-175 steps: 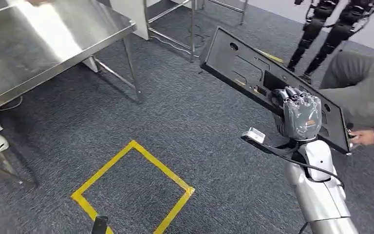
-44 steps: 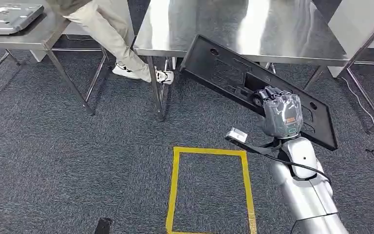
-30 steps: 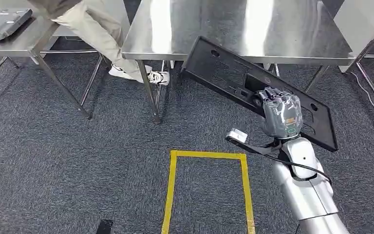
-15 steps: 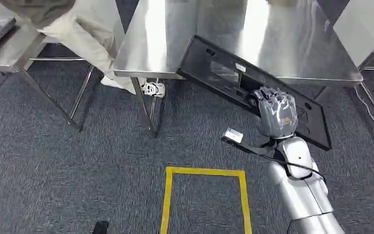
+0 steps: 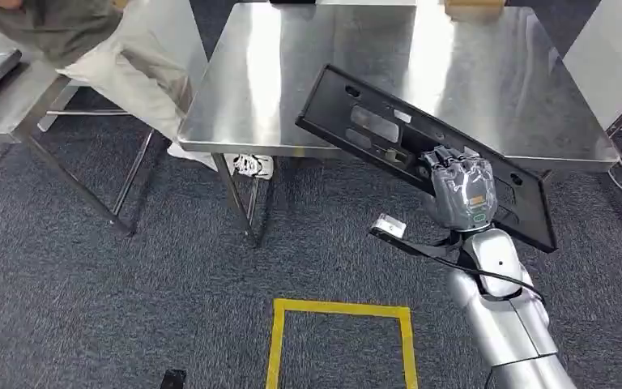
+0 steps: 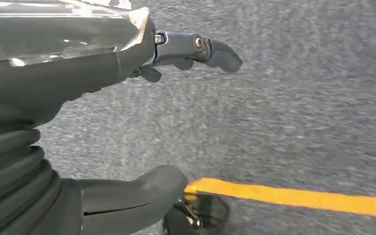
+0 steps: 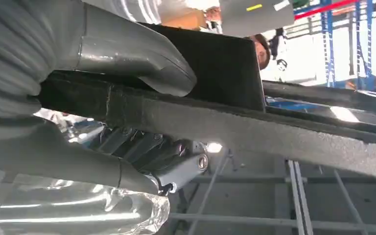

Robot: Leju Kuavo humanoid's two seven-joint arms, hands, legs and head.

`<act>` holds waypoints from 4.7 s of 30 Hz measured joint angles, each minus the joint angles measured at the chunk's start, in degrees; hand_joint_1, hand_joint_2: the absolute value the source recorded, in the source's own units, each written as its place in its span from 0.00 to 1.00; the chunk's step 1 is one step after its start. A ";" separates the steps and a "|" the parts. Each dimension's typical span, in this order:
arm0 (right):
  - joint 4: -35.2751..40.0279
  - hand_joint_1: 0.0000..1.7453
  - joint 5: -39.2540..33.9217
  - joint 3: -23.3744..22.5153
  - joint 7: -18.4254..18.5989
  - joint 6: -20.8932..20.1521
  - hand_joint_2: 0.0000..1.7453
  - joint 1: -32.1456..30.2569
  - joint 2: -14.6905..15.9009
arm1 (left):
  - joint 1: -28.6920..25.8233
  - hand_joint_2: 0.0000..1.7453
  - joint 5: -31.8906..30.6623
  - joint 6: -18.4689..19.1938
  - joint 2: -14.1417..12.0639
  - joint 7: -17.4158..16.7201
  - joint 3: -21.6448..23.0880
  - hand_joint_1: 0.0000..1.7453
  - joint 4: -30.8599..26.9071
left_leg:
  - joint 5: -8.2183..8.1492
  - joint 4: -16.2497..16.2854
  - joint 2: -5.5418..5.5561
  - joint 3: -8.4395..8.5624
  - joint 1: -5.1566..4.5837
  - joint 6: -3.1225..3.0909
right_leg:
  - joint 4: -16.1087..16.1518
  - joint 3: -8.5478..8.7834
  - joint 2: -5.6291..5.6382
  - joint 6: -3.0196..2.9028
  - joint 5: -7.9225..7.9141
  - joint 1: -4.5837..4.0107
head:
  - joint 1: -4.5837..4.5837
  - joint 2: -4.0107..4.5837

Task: Take the parts from the cabinet and place them on the table.

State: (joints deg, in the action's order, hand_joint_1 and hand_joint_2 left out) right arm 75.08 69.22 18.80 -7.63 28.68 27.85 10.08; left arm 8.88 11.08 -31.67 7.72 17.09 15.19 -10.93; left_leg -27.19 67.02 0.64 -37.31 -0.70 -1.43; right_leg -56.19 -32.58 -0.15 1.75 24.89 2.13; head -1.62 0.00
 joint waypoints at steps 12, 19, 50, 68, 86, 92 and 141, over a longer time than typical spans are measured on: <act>-0.37 1.00 0.06 0.13 0.00 -0.35 1.00 1.51 -0.07 | 0.01 1.00 -0.04 -0.13 -0.17 -0.02 0.00 0.00 -0.02 | 6.21 -9.72 -0.24 -0.78 0.14 -1.17 | 0.93 4.67 0.23 1.36 4.67 -0.65 | 0.13 0.00; -4.64 1.00 -0.37 0.79 -0.46 -1.75 1.00 4.75 -1.51 | 0.17 1.00 -0.07 -0.13 -0.24 0.07 -0.11 0.00 -0.04 | 5.56 -10.90 0.19 0.90 -0.12 -3.06 | -18.76 -7.34 0.17 0.85 11.05 -1.01 | 0.48 0.00; -35.95 1.00 -3.63 4.30 -3.69 -3.87 1.00 24.47 -13.62 | -0.01 1.00 0.20 0.94 -0.15 -0.04 -0.22 0.00 -0.07 | 3.77 -10.25 0.24 2.06 0.67 -2.28 | -18.61 -9.45 0.15 1.61 8.12 -1.21 | 0.66 0.00; -42.20 1.00 -2.43 5.42 -2.62 -2.56 1.00 28.08 -15.02 | -0.20 1.00 0.77 0.81 -0.20 0.28 -0.31 0.00 -0.07 | 5.40 -4.93 -0.61 -2.39 2.09 1.86 | 0.80 2.53 0.38 -1.49 1.43 -1.06 | 0.11 0.00; -50.99 1.00 -2.67 3.36 6.41 -2.89 1.00 34.30 -9.18 | -0.76 1.00 0.79 1.01 -0.26 1.05 -0.61 0.00 -0.02 | 0.37 -9.99 0.42 5.34 0.72 -0.52 | 0.21 -3.55 -0.10 1.28 -3.15 -1.62 | 0.66 0.00; -52.41 1.00 -2.60 2.40 7.56 -3.26 1.00 35.39 -7.41 | -0.86 1.00 0.77 1.01 -0.33 1.33 -0.70 0.00 -0.04 | -4.05 -1.84 -0.28 1.71 1.31 1.39 | 0.26 -1.99 0.24 -1.33 -1.56 -1.04 | 0.05 0.00; -57.66 1.00 -1.40 -0.90 10.03 -5.05 1.00 33.81 -3.26 | -1.18 1.00 0.77 -5.81 0.42 11.23 -2.97 0.00 -0.09 | 4.72 -10.99 -0.08 1.70 -0.27 -1.43 | 2.12 2.88 0.60 1.27 1.78 -1.96 | 0.18 0.00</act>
State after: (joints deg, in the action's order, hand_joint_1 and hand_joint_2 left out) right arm 17.42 67.82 17.90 2.40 23.63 61.66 6.82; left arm 7.70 11.85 -37.48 8.13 28.33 12.22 -11.02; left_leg -22.48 56.03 0.56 -35.62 -0.98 -2.86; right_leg -54.06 -29.70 0.45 3.03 26.67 0.17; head -1.44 0.00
